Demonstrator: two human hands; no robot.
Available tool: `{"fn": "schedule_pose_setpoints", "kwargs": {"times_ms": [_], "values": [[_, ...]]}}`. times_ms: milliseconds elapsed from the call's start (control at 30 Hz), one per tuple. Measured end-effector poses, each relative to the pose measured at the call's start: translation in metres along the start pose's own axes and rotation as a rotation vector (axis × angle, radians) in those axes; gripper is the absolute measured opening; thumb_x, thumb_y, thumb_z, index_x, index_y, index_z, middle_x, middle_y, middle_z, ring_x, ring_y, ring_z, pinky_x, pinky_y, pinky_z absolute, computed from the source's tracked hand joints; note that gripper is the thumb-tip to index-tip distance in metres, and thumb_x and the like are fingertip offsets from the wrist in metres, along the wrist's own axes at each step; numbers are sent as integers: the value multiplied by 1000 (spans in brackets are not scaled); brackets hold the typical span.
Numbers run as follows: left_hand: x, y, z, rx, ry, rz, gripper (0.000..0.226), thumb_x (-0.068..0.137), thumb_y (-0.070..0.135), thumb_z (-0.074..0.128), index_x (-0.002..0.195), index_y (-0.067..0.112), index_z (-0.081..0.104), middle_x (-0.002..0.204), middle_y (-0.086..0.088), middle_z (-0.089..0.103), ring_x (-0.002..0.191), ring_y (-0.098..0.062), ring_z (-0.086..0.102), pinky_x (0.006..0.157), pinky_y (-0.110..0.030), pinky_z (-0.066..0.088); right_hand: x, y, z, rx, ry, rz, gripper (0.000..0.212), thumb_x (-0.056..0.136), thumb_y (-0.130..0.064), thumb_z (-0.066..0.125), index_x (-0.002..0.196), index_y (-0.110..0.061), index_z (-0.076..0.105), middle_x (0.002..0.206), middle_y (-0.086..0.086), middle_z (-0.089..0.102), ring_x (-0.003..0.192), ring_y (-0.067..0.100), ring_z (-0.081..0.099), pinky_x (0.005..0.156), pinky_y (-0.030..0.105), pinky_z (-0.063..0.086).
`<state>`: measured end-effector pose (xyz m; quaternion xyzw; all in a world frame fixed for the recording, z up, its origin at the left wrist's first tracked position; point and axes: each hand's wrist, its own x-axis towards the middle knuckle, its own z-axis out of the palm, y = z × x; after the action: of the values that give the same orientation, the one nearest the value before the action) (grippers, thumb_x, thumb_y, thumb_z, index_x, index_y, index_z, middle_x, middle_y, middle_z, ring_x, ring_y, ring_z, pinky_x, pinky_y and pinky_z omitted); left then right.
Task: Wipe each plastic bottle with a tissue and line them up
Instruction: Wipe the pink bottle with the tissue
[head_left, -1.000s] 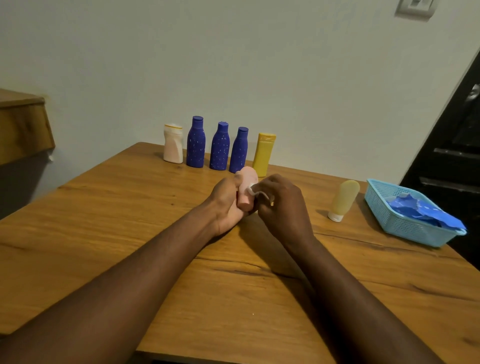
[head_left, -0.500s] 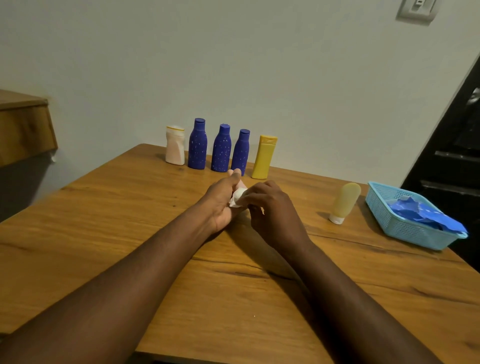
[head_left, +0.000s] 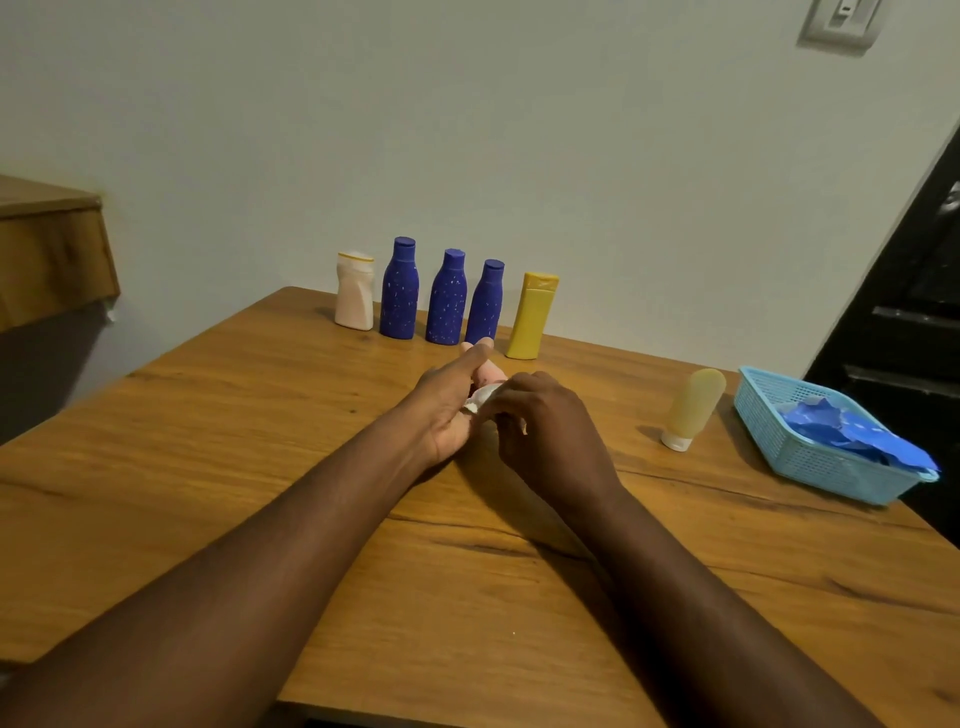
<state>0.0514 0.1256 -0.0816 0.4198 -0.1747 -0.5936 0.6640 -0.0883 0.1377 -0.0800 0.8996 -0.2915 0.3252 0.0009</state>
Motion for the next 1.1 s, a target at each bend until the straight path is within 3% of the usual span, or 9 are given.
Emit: {"fn": "schedule_pose_setpoints", "kwargs": {"times_ms": [233, 333, 433, 567, 667, 767, 833, 967, 1100], "values": [[-2, -2, 2, -25, -34, 53, 45, 97, 21, 72, 134, 4, 53, 125, -23, 63, 110, -33, 71, 90, -43, 63, 0, 6, -4, -7, 156, 65, 23, 87, -3, 71, 105, -16, 76, 106, 2, 69, 97, 16, 58, 77, 33, 55], [-1, -2, 0, 6, -26, 30, 43, 95, 24, 74, 129, 5, 57, 125, -24, 67, 110, -32, 72, 90, -42, 63, 0, 1, -4, -17, 89, 6, 23, 87, -6, 72, 107, -16, 76, 110, 3, 69, 100, 16, 58, 80, 31, 55], [-3, -1, 0, 5, -32, 22, 26, 96, 21, 72, 112, 6, 57, 120, -23, 64, 113, -31, 69, 102, -49, 57, 0, -1, -5, -42, -19, 45, 21, 90, -14, 69, 110, -20, 76, 113, 1, 69, 98, 12, 58, 80, 25, 51], [-6, -1, 4, -35, -32, 48, 34, 98, 14, 69, 123, 6, 49, 121, -24, 58, 110, -33, 67, 100, -51, 57, 0, 9, -5, -42, 90, 144, 20, 90, -11, 69, 106, -20, 77, 107, -2, 67, 91, 11, 57, 73, 26, 52], [-7, -3, 5, -9, -61, 52, 42, 99, 15, 68, 135, 0, 50, 123, -31, 58, 89, -25, 73, 92, -46, 62, 1, 15, -4, 4, 147, 111, 17, 88, -5, 70, 100, -15, 76, 103, 1, 66, 91, 14, 59, 73, 30, 55], [-5, -4, 1, -10, -59, 61, 43, 100, 16, 66, 137, -1, 52, 122, -24, 64, 99, -27, 72, 89, -43, 63, 2, 14, -3, 29, 128, 7, 24, 86, 3, 67, 103, -12, 73, 107, 5, 66, 96, 19, 60, 77, 36, 56], [-5, -5, 0, 12, -65, 52, 41, 101, 18, 65, 136, 0, 54, 119, -21, 67, 95, -25, 71, 75, -35, 63, 1, 10, -3, 31, 103, -31, 28, 84, 4, 67, 106, -12, 73, 111, 6, 67, 102, 19, 60, 81, 34, 56], [-10, -5, 4, -9, -70, 49, 36, 104, 12, 60, 138, 2, 54, 99, -16, 66, 65, -16, 72, 51, -28, 57, 2, 7, -4, 71, 101, -8, 31, 84, 0, 69, 112, -12, 72, 113, 5, 66, 102, 17, 60, 83, 32, 55], [-10, -6, 9, -54, -59, 37, 33, 104, 11, 58, 136, 4, 53, 130, -23, 61, 99, -29, 70, 71, -41, 62, 3, 12, -4, 163, 133, 187, 29, 88, -7, 67, 116, -11, 71, 110, 4, 69, 95, 14, 61, 81, 27, 53]]}}
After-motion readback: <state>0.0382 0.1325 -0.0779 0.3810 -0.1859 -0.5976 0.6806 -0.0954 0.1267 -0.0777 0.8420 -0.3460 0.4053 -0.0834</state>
